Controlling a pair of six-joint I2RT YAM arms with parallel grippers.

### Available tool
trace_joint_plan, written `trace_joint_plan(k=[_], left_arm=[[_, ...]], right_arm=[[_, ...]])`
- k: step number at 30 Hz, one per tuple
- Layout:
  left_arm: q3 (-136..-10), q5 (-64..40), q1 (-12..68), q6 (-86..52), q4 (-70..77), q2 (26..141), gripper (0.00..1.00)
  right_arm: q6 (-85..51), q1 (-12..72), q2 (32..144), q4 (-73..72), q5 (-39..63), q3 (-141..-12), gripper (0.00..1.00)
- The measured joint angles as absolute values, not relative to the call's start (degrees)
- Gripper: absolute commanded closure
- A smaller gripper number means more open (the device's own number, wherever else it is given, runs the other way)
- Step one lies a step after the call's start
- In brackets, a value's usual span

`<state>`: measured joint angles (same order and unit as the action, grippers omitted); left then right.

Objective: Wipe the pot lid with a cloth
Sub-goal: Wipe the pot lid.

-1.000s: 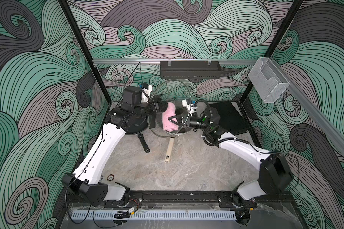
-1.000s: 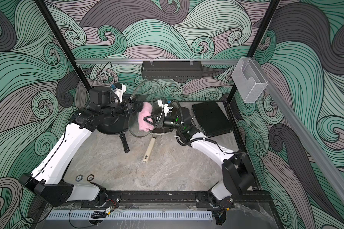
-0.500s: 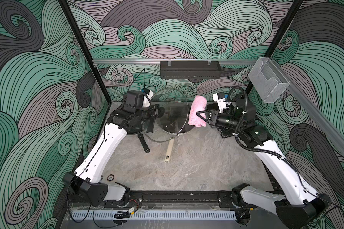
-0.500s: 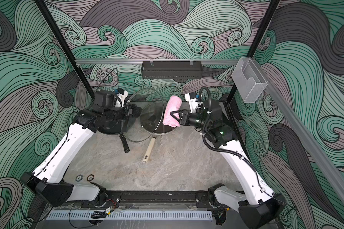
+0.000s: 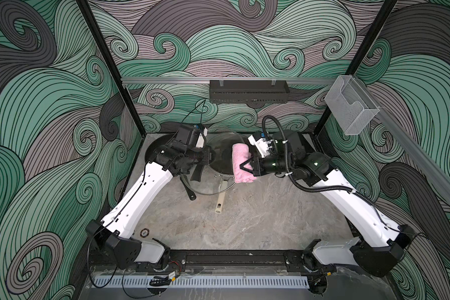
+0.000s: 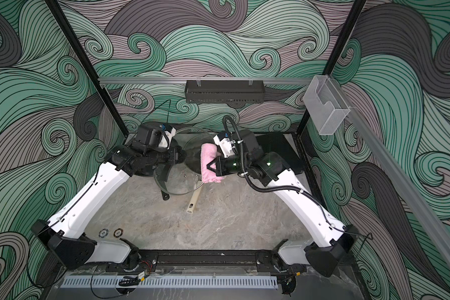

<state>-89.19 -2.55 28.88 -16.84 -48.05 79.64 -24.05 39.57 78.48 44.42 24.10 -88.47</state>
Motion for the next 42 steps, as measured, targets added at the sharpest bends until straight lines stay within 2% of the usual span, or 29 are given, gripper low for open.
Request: trace_joint_plan(k=[7,11,21,33,42], left_arm=[[-89.2,3.3,33.7,-13.8,-49.8,81.3,1.00],[-89.2,5.2,35.6,-12.2,-50.2,81.7,1.00],[-89.2,9.2,38.4,-8.6,-50.2,81.7,1.00],[-88.7,8.4,42.5,-4.4,-54.5,80.6,1.00],[-88.7,7.2,44.2,-3.6,-57.3,78.9,1.00]], right_arm=[[-27.3,47.6,81.2,43.7,20.3,-84.8,1.00],[-29.1,49.2,82.8,43.5,18.8,-82.9,1.00],[-28.6,42.7,85.2,44.4,18.9,-85.6,1.00],[-25.0,35.9,97.4,45.3,21.7,-101.2,1.00],[-24.3,35.0,106.6,43.7,25.5,-110.8,1.00]])
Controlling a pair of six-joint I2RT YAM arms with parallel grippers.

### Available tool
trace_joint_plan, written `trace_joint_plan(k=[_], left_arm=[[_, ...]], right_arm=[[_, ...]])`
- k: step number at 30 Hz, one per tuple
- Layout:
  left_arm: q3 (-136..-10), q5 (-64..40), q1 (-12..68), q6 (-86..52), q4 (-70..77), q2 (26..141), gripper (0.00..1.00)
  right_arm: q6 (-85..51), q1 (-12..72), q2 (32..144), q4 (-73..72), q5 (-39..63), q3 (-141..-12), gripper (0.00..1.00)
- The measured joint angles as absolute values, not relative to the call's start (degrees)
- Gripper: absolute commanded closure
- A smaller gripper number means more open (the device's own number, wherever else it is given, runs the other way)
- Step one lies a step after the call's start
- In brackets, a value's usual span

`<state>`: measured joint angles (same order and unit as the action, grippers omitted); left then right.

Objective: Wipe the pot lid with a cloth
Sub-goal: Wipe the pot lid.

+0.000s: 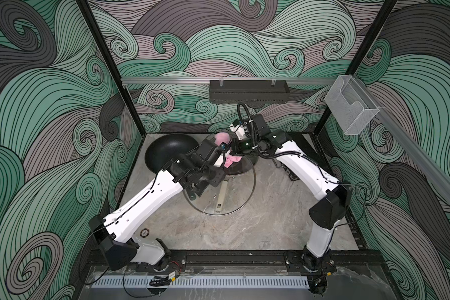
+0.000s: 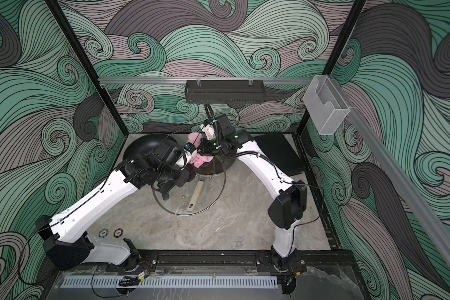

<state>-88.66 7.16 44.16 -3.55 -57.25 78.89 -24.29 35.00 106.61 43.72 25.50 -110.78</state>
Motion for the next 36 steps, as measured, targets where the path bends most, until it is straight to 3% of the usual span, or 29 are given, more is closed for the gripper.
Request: trace_joint_plan(k=[7,18,27,36], left_arm=[[-88.7,10.2,44.8,-3.5,-58.5,79.1,1.00],[-94.7,15.1,44.3,-5.7,-58.5,83.1,1.00],[-106.0,16.7,44.0,-11.7,-58.7,90.3,1.00],[-107.1,16.9,43.9,-20.6,-54.5,91.0,1.00]], right_arm=[[-24.2,33.0,101.0,42.4,25.5,-103.0,1.00],[-27.8,31.6,79.5,41.1,24.1,-80.4,1.00],[-36.5,45.1,70.8,33.2,20.8,-70.1,1.00],[-42.9,54.7,77.0,19.6,14.5,-69.0,1.00]])
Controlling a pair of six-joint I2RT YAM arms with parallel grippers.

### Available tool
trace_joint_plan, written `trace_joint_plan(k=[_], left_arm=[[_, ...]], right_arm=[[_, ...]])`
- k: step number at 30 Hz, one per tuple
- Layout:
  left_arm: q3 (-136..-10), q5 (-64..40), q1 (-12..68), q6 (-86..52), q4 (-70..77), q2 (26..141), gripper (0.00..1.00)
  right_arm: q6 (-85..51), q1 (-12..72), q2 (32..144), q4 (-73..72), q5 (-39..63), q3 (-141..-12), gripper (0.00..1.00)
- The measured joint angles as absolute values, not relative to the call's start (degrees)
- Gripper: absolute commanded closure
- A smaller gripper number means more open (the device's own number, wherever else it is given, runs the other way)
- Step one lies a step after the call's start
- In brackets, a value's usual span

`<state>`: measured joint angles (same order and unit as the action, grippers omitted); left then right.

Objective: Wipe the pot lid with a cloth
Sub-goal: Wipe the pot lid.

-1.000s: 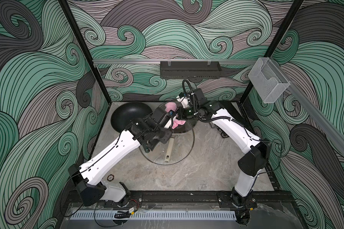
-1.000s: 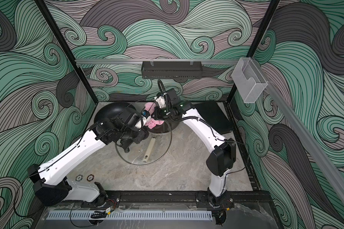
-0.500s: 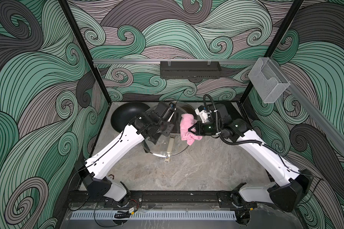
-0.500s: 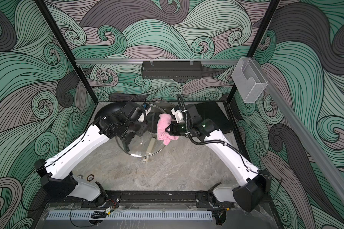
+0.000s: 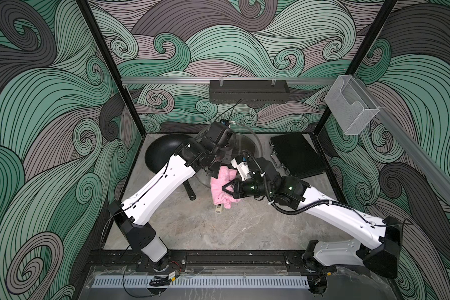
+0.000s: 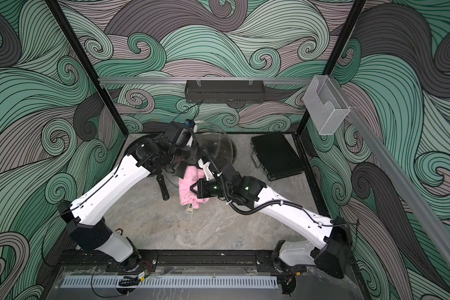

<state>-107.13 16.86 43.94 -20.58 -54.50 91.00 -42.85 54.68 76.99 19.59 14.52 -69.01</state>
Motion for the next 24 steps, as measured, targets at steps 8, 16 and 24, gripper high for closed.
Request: trace_joint_plan(k=[8,16,24], left_arm=[[-107.1,17.6,43.1,-25.2,-51.2,91.0,1.00],[-104.5,17.8,43.3,-25.2,-49.9,90.2,1.00],[-100.9,17.3,43.5,-19.7,-53.2,86.2,1.00]], right_arm=[[-49.7,56.9,84.5,7.7,9.4,-69.1,1.00],[-51.4,56.4,80.4,7.3,5.1,-66.3,1.00],[-49.8,46.4,63.9,17.3,6.3,-62.3,1.00]])
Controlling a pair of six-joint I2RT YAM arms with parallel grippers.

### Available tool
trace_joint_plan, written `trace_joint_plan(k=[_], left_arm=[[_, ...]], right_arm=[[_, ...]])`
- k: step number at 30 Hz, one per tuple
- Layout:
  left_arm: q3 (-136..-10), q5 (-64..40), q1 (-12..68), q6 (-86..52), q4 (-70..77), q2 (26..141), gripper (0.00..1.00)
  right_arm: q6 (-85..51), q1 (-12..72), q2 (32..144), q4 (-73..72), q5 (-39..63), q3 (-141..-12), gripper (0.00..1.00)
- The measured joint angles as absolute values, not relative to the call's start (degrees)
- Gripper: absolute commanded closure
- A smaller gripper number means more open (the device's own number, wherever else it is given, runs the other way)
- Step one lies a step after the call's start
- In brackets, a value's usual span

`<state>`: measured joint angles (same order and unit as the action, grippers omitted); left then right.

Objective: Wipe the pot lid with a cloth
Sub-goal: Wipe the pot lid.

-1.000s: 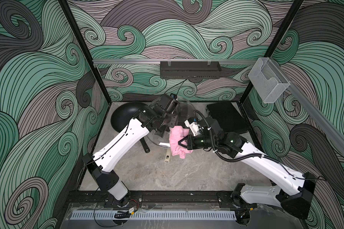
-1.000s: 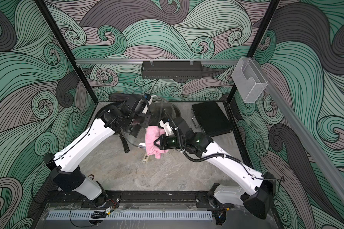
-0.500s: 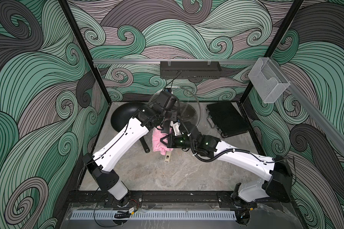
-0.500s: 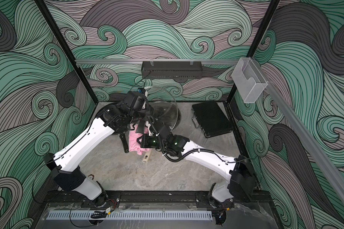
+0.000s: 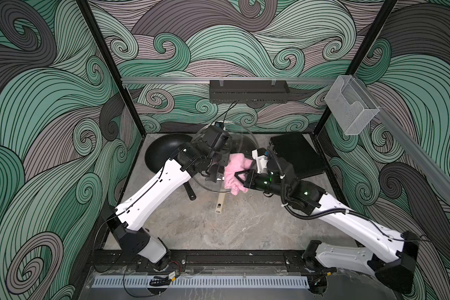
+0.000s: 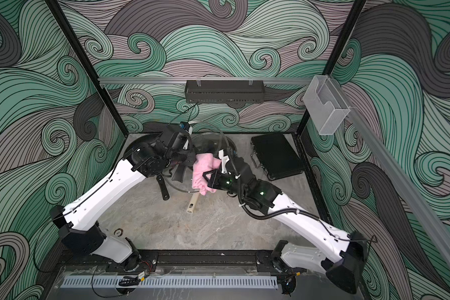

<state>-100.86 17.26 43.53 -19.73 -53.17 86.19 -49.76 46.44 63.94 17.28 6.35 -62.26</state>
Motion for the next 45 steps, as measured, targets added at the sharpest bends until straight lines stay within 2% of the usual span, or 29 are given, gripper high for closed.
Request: trace_joint_plan(k=[4,9,19,25,32,45], left_arm=[[-99.7,13.5,43.7,-14.6,-53.6,84.1,1.00],[-98.2,8.9,45.4,-6.7,-55.4,83.1,1.00],[-91.8,3.5,49.3,8.0,-57.4,80.1,1.00],[-83.4,2.2,50.4,15.6,-54.5,73.2,1.00],[-80.0,-0.1,50.9,20.9,-53.7,70.5,1.00],[-80.5,-0.6,52.2,23.5,-52.0,72.6,1.00]], right_arm=[[-46.2,36.7,61.8,23.2,14.0,-64.9,1.00],[-40.4,27.6,67.8,29.5,27.6,-73.4,1.00],[-30.7,26.2,80.8,40.2,41.9,-83.0,1.00],[-27.2,26.1,86.2,43.3,48.0,-86.8,1.00],[-24.4,27.7,91.7,46.8,49.2,-92.4,1.00],[-22.9,37.9,97.8,48.6,40.8,-100.2,1.00]])
